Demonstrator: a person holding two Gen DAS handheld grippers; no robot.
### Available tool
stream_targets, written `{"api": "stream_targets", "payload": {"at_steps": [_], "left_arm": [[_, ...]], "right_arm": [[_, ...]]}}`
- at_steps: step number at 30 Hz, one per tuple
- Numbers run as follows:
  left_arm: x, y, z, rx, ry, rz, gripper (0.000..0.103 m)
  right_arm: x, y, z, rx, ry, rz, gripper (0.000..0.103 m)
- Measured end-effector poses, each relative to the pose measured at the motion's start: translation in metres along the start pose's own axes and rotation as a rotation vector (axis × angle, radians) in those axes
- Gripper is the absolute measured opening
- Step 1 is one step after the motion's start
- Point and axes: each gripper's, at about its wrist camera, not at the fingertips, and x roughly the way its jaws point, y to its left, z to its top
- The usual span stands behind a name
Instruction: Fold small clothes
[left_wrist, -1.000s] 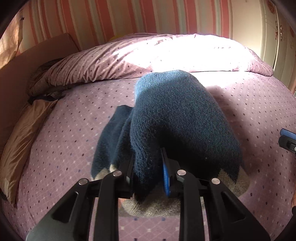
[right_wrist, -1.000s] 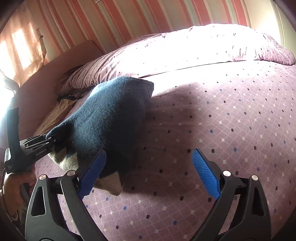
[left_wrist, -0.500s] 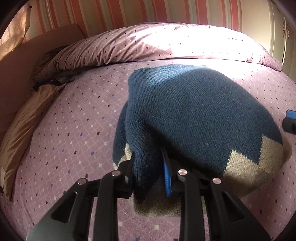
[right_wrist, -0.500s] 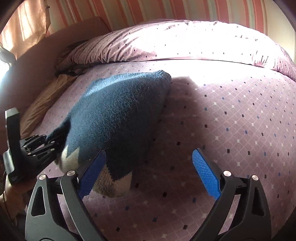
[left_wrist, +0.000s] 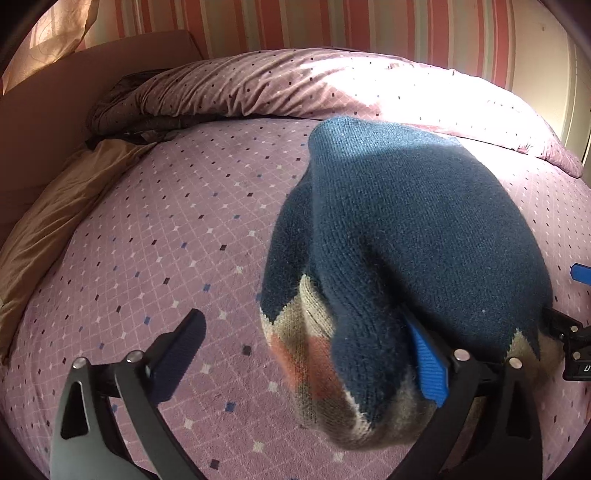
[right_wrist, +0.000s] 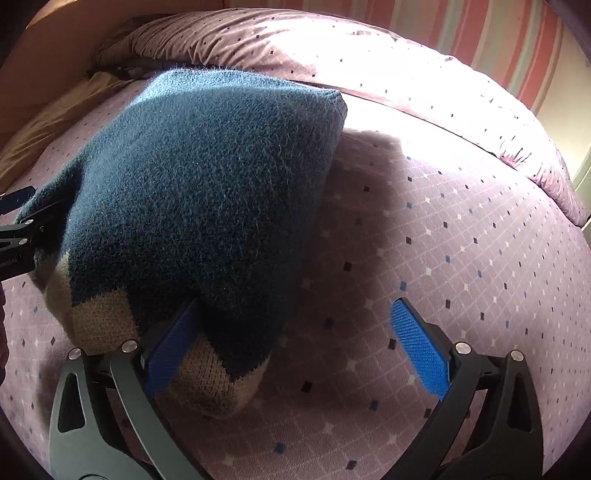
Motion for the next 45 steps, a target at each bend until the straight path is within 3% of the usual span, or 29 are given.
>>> {"api": "stream_targets", "payload": {"at_steps": [5,9,13,18,20,26,29,32,36,41,45], "left_arm": [[-0.008,-0.001,0.009,-0.010,0.006,0.004,0.101],[-0.036,-0.004,0.032,-0.028,-0.073,-0.044,0.101],[-0.036,-0.018,0.051,0.024,-0.081,-0.049,0.101],[0.003,-0.017,0.047,0.047,0.015,0.013,0.101],[0.018,-0.009,0.037,0.031,0.046,-0.006,0.102],[0.030,-0.006,0.027,0.037,0.022,-0.022,0.102],[0.024,-0.001,0.037,0.009,0.022,-0.044,0.102],[0.012,0.008,0.061,-0.025,-0.036,-0.042,0.102],[0.028,0.017,0.099,-0.062,-0.028,-0.024,0.102],[0.068,0.017,0.117,-0.047,0.032,0.021,0.101],[0.100,0.012,0.104,0.016,0.091,0.037,0.102]], "right_arm": [[-0.011,0.002,0.004,-0.005,-0.007,-0.052,0.100],[-0.037,0.001,0.022,0.003,-0.102,-0.048,0.100],[-0.047,0.002,0.042,0.011,-0.160,-0.053,0.100],[-0.015,0.004,0.059,-0.010,-0.080,-0.073,0.100],[0.001,0.003,0.057,-0.005,-0.044,-0.056,0.100],[0.022,0.000,0.053,0.004,-0.022,-0.004,0.100],[0.018,-0.009,0.063,0.034,0.003,0.042,0.100],[0.005,-0.023,0.080,0.067,-0.055,0.040,0.100],[0.012,-0.045,0.108,0.119,-0.074,0.034,0.100],[0.051,-0.054,0.131,0.134,-0.012,0.013,0.100],[0.091,-0.054,0.129,0.136,0.103,0.028,0.100]]}}
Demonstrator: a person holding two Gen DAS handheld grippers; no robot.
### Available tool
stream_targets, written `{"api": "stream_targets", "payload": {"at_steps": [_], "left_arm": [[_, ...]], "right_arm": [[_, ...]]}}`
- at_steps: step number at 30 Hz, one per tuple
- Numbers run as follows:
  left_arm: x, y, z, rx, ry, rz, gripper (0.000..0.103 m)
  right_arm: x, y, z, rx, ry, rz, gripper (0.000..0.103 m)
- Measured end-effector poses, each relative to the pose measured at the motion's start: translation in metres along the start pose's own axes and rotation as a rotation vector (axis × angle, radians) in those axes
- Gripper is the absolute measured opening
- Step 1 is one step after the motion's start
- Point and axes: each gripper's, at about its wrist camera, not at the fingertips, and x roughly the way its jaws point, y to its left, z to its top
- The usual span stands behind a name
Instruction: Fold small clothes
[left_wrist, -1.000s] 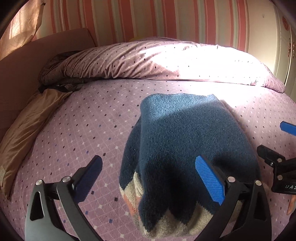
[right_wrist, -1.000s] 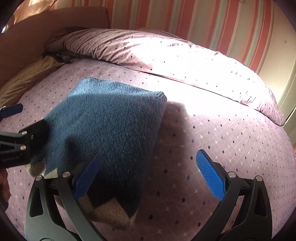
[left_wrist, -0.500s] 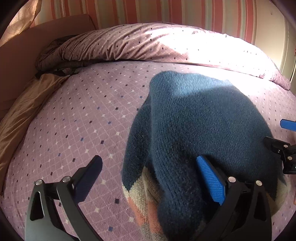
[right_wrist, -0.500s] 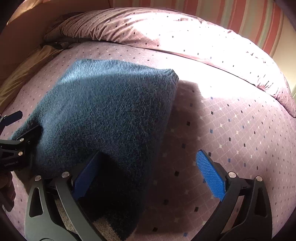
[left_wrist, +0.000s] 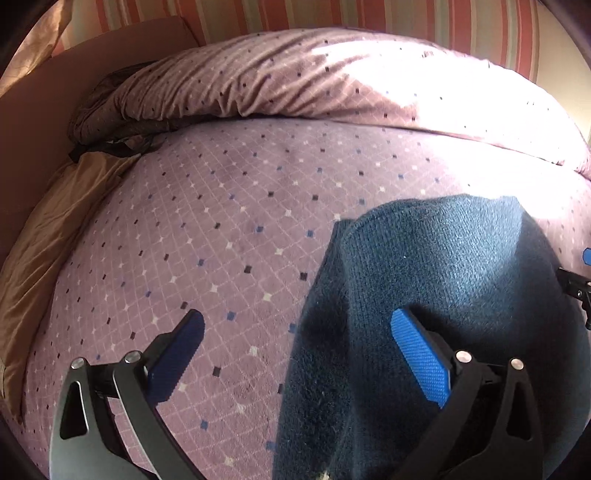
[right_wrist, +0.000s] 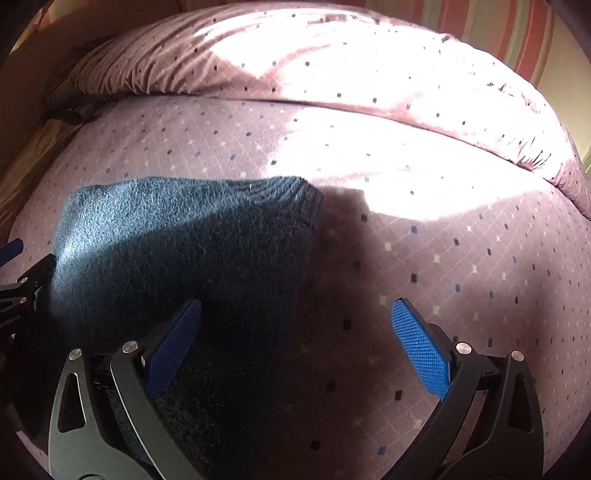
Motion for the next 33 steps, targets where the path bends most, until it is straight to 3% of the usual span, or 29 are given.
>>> {"api": "stream_targets", "payload": {"at_steps": [8,12,19,22,25,29,33], "left_arm": [[0.000,0.007,-0.008,-0.018,-0.030,-0.034,0.102],[-0.027,0.008,-0.014,-0.008,-0.068,-0.017,0.101],[-0.096,0.013,-0.048,-0.018,-0.144,-0.111,0.101],[-0.114,0.012,-0.072,-0.005,-0.140,-0.104,0.101],[-0.114,0.012,-0.095,0.032,-0.126,-0.043,0.101],[-0.089,0.023,-0.113,-0.004,-0.059,-0.014,0.102],[-0.075,0.034,-0.126,-0.096,-0.031,-0.069,0.102]], "right_arm": [[-0.002,-0.002,-0.010,0.038,-0.041,0.007,0.100],[-0.030,-0.004,-0.022,0.051,-0.086,0.023,0.100],[-0.078,-0.002,-0.067,0.032,-0.140,0.067,0.100],[-0.099,-0.002,-0.086,0.023,-0.160,0.067,0.100],[-0.118,-0.002,-0.104,0.020,-0.170,0.074,0.100],[-0.128,0.001,-0.124,0.019,-0.159,0.069,0.100],[-0.117,0.011,-0.137,0.019,-0.112,0.104,0.100]]}}
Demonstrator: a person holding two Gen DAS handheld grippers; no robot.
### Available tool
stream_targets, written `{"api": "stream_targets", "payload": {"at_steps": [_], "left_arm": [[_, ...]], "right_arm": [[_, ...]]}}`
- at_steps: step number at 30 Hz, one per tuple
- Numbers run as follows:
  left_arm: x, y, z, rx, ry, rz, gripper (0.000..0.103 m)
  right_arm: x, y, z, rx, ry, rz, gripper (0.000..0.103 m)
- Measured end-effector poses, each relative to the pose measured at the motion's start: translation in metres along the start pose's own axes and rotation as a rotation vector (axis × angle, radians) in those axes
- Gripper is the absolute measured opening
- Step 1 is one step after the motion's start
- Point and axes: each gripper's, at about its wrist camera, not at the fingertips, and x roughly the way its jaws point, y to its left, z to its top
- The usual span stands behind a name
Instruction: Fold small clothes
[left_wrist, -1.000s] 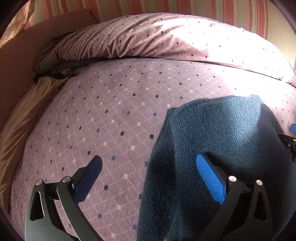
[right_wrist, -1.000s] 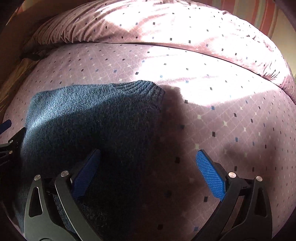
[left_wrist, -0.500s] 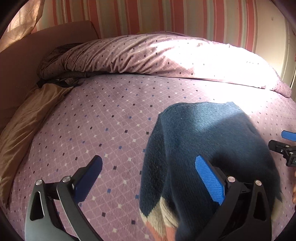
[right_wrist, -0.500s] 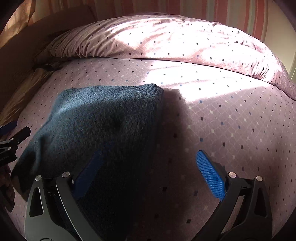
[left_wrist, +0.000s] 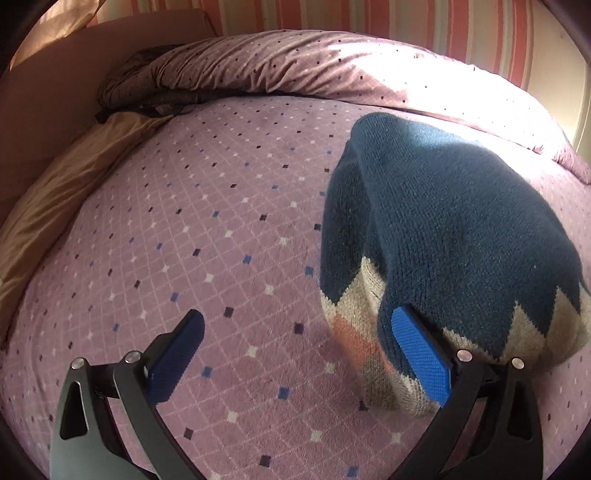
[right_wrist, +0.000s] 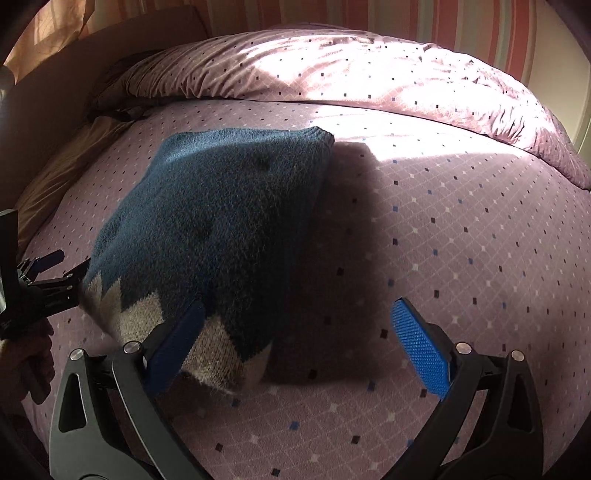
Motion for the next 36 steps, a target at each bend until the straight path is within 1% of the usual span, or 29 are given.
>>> {"api": "stream_targets", "payload": {"at_steps": [3,6,9,12,16,17,19,21,25,26,29,31,34,36], "left_arm": [[-0.011,0.007,0.005,-0.034,-0.002,-0.059,0.101],[-0.024,0.011,0.007,-0.072,-0.002,-0.158,0.101],[-0.029,0.015,0.010,-0.144,0.034,-0.265,0.101],[-0.029,0.015,0.010,-0.204,0.074,-0.336,0.101],[-0.023,0.004,0.010,-0.215,0.135,-0.416,0.101],[-0.018,0.000,0.010,-0.204,0.157,-0.410,0.101],[-0.009,-0.005,0.009,-0.182,0.179,-0.374,0.102],[-0.002,-0.007,0.008,-0.180,0.196,-0.357,0.102],[0.005,-0.003,0.005,-0.243,0.238,-0.396,0.102],[0.007,-0.001,0.004,-0.270,0.250,-0.416,0.102],[0.017,0.003,0.001,-0.325,0.311,-0.506,0.102],[0.027,0.006,-0.003,-0.390,0.359,-0.589,0.101],[0.031,0.009,-0.004,-0.415,0.348,-0.613,0.102],[0.033,0.010,-0.002,-0.432,0.330,-0.628,0.102]], "right_arm": [[0.002,-0.001,0.001,0.044,0.011,0.044,0.100],[-0.002,0.003,0.006,0.026,-0.001,0.040,0.100],[-0.003,0.003,0.009,0.030,-0.002,0.039,0.100],[-0.003,0.002,0.010,0.035,-0.001,0.045,0.100],[-0.004,0.004,0.010,0.017,0.007,0.043,0.100],[-0.004,0.004,0.010,0.018,0.005,0.040,0.100],[-0.005,0.002,0.011,0.026,0.002,0.049,0.100],[-0.005,0.002,0.011,0.024,0.004,0.051,0.100],[-0.001,0.003,0.010,0.017,0.017,0.067,0.100],[0.000,0.003,0.009,0.017,0.019,0.067,0.100],[0.002,0.001,0.008,0.029,0.020,0.079,0.100],[0.003,-0.001,0.008,0.042,0.023,0.097,0.100],[0.005,-0.003,0.006,0.061,0.026,0.118,0.100],[0.008,-0.004,0.005,0.083,0.036,0.161,0.100]]}}
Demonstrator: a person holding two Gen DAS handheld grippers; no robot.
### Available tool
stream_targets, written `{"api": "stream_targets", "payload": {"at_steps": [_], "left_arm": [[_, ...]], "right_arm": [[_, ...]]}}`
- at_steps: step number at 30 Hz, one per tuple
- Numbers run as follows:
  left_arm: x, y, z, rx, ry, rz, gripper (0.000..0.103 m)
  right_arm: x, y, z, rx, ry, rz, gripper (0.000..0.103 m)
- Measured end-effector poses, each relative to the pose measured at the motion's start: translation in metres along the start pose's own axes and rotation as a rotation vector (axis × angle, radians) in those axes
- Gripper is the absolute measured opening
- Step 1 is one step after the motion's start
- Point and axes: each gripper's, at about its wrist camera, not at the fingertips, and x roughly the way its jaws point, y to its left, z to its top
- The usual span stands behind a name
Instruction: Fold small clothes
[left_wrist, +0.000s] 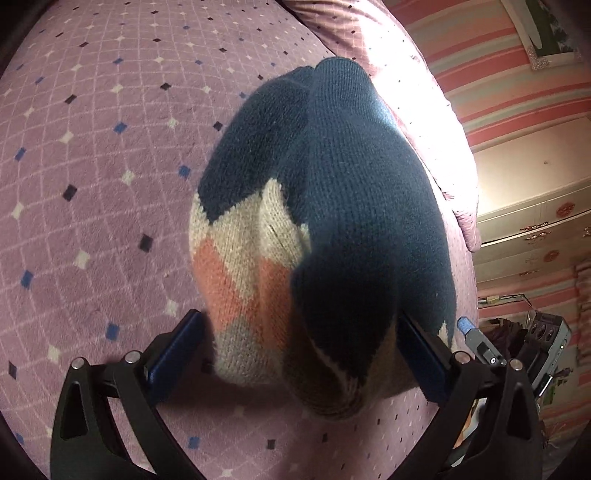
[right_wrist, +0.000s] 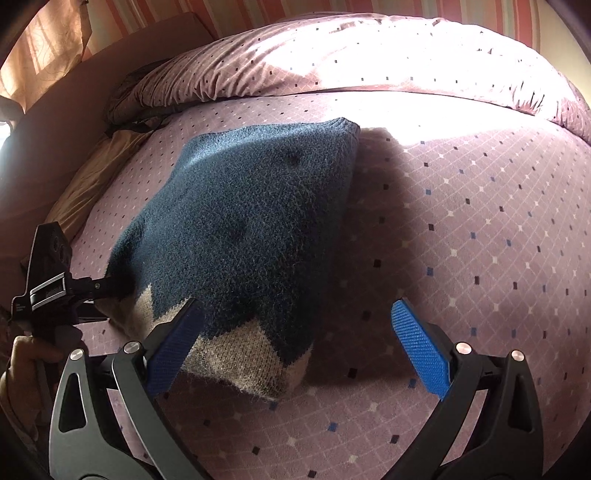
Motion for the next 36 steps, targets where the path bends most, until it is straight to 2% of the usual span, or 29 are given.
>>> {"api": "stream_targets", "payload": {"at_steps": [3,10,13,17,23,28,30,32,33,34,36], "left_arm": [[0.004,-0.002,0.002,-0.026,0.003,-0.048,0.101],[0.002,-0.025,-0.002,0.054,-0.017,0.027,0.100],[0.001,-0.024,-0.003,0.055,-0.019,0.033,0.097],[0.000,-0.019,-0.003,0.064,-0.017,0.021,0.093],[0.002,-0.015,-0.002,0.010,-0.036,-0.008,0.093],[0.005,-0.018,-0.002,0.012,-0.044,0.002,0.092],[0.006,-0.021,0.001,0.018,-0.048,0.010,0.086],[0.006,-0.024,0.002,0.032,-0.057,0.017,0.074],[0.006,-0.028,0.002,0.055,-0.060,0.020,0.066],[0.006,-0.032,0.003,0.079,-0.062,0.025,0.062],[0.006,-0.039,0.003,0.113,-0.070,0.044,0.059]], "right_arm": [[0.007,-0.005,-0.002,0.040,0.017,0.038,0.100],[0.024,-0.018,-0.001,0.139,0.040,0.079,0.100],[0.035,-0.027,0.001,0.231,0.080,0.160,0.100],[0.045,-0.032,0.003,0.300,0.117,0.214,0.100],[0.064,-0.045,0.000,0.456,0.178,0.373,0.100],[0.075,-0.045,0.000,0.510,0.175,0.448,0.100],[0.077,-0.042,0.001,0.514,0.171,0.475,0.094],[0.074,-0.037,0.004,0.480,0.156,0.447,0.086],[0.071,-0.035,0.006,0.455,0.144,0.434,0.079],[0.067,-0.035,0.007,0.437,0.131,0.431,0.072],[0.059,-0.029,0.012,0.385,0.102,0.422,0.066]]}}
